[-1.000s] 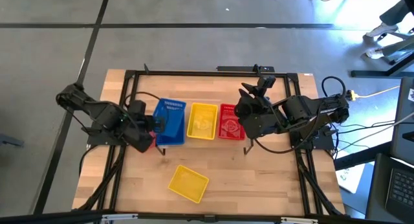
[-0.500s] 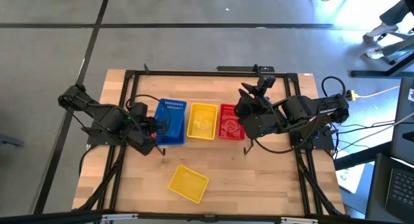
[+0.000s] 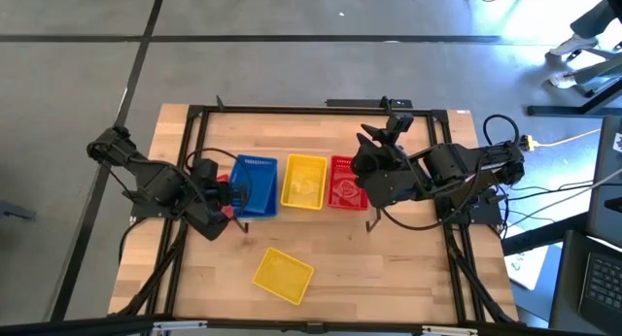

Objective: Stack baskets on shelf by color
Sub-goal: Stack the blue bin on top of the stacked blue bins on the shelf, then stack the red bin on top of the stacked red bins on the shelf

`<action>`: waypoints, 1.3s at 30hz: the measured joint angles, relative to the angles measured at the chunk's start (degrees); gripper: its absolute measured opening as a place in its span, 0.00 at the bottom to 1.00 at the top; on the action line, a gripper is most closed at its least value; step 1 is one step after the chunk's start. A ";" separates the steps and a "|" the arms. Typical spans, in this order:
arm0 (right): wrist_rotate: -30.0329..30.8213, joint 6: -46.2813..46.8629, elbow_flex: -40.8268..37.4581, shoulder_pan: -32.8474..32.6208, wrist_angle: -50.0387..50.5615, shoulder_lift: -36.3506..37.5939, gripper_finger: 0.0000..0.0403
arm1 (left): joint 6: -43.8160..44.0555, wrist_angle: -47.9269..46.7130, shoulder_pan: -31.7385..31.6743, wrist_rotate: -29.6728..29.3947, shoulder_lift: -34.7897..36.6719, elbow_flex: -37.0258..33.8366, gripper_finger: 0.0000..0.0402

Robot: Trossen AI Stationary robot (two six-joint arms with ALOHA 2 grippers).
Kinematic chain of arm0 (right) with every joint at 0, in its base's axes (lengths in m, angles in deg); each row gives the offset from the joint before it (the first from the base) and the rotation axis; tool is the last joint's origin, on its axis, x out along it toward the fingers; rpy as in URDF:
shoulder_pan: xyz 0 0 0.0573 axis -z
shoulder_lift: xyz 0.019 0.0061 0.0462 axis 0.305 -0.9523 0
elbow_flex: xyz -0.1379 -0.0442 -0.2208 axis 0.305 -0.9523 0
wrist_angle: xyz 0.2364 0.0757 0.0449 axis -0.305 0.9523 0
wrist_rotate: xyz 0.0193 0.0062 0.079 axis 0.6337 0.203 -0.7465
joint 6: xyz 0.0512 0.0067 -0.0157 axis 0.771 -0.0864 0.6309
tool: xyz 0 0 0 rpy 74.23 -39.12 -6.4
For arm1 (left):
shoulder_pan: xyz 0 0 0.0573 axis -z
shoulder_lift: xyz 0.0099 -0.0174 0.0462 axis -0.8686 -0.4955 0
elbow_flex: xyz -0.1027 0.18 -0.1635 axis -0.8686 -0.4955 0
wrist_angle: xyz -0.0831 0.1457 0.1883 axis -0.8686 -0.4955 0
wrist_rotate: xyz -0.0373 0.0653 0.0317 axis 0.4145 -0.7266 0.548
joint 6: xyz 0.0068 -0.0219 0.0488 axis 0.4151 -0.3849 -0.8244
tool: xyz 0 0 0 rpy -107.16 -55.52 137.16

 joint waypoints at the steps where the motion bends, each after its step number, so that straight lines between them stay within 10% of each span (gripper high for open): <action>1: 0.00 0.00 0.00 0.00 0.00 0.00 0.28 | -0.03 0.00 -0.02 0.00 0.00 0.00 0.00; 22: -0.09 -0.24 0.00 0.00 0.07 0.00 0.28 | -6.95 0.77 -3.50 1.72 -2.58 0.09 0.11; 39: -4.51 0.04 0.00 0.00 -0.07 0.83 0.28 | -32.90 1.81 -6.41 4.63 1.31 0.02 0.16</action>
